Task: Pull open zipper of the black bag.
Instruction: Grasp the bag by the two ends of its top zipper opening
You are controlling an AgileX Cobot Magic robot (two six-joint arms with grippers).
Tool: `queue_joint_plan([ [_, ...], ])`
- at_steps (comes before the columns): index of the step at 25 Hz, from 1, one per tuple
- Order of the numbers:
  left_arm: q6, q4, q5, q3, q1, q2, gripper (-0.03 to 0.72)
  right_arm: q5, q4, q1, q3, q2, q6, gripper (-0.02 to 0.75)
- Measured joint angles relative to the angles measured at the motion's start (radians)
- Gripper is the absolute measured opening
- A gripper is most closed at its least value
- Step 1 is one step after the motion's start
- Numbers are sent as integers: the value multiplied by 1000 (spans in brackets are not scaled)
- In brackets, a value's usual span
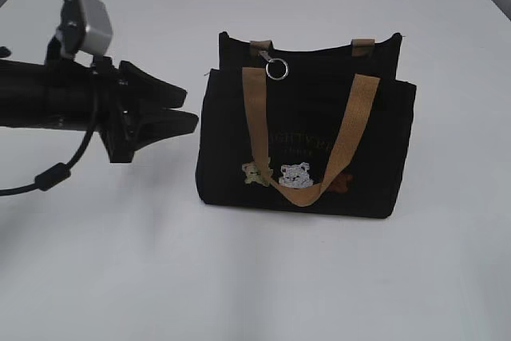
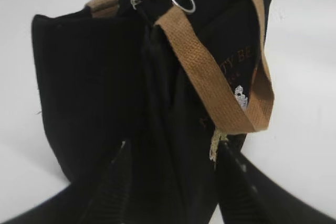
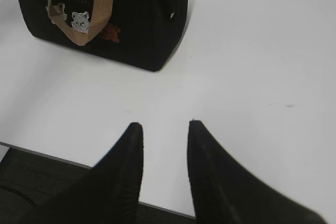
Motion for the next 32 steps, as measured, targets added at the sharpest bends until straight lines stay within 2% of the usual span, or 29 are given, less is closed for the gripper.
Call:
queue_joint_plan([
  [5,0,-2,-28,-95,-67,116,393,-11,21,0,0,2,-11,236],
  [7,0,-3,-36,-133,-84,161,386,-27,63,0,-8,41,-83,236],
  [8,-1,-3,-42,-145,-93,176,364,-53,103,0,-13,85,-138,236],
  [9,-1,-4,-47,-156,-100,189,311,-100,151,0,-17,133,-221,236],
  [12,-1,-4,-60,-163,-118,199,81,-283,416,0,-17,384,-556,236],
  [13,-1,-6,-64,-164,-120,199,55,-350,534,0,-22,493,-732,236],
  [17,-2,-6,-67,-164,-120,199,55,-405,944,7,-119,953,-1294,236],
  [19,-2,-6,-67,-164,-121,199,55,-424,1059,36,-209,1160,-1472,236],
  [24,-2,-6,-67,-164,-121,199,55,-425,1116,139,-498,1509,-1577,236],
  [28,-2,-6,-67,-164,-121,199,55,-427,1065,212,-645,1668,-1571,236],
  [32,-2,-6,-67,-164,-122,199,55,-458,997,260,-694,1743,-1555,236],
])
